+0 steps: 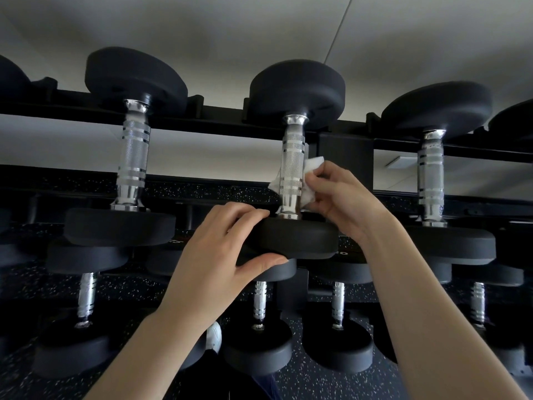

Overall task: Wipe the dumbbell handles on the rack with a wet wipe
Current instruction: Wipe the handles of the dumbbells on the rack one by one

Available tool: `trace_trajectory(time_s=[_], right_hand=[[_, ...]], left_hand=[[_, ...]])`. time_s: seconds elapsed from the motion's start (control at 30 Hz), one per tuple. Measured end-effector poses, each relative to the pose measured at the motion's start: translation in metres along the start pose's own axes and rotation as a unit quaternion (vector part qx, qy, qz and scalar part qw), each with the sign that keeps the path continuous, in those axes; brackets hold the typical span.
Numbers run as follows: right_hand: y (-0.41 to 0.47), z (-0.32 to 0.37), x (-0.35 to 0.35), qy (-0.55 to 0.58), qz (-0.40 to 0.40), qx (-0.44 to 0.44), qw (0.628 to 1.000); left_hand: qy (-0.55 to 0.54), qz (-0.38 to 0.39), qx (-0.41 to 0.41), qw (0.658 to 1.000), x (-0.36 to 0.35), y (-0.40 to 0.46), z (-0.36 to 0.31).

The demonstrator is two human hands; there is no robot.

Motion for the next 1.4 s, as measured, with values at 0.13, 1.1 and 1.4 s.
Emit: trace_trajectory(time_s=[0.13, 1.1, 1.4], right_hand=[[-0.011, 0.001, 0.003, -0.075, 0.031, -0.018, 0.997], [-0.019, 0.041, -0.046, -0.558, 0.178, 0.100, 0.804], [-0.007, 0.042, -0.068, -0.710, 0.210, 0.099, 0.665]], left_hand=[[-0.001, -0.002, 0.001, 1.000, 0.001, 0.000, -0.001], [-0.048, -0.036, 0.025, 0.998, 0.000, -0.006, 0.000], [-0.052, -0.046, 0.027, 0.997, 0.001, -0.004, 0.003]])
Point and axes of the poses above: each hand's wrist, its own y-axis towards the middle knuckle, its own x-axis out of the back of the hand, z = x × y, the point moved 8 cm from there along y, towards the middle knuckle, and after that the axes turned 14 degrees about x, right-handed, at the moved point
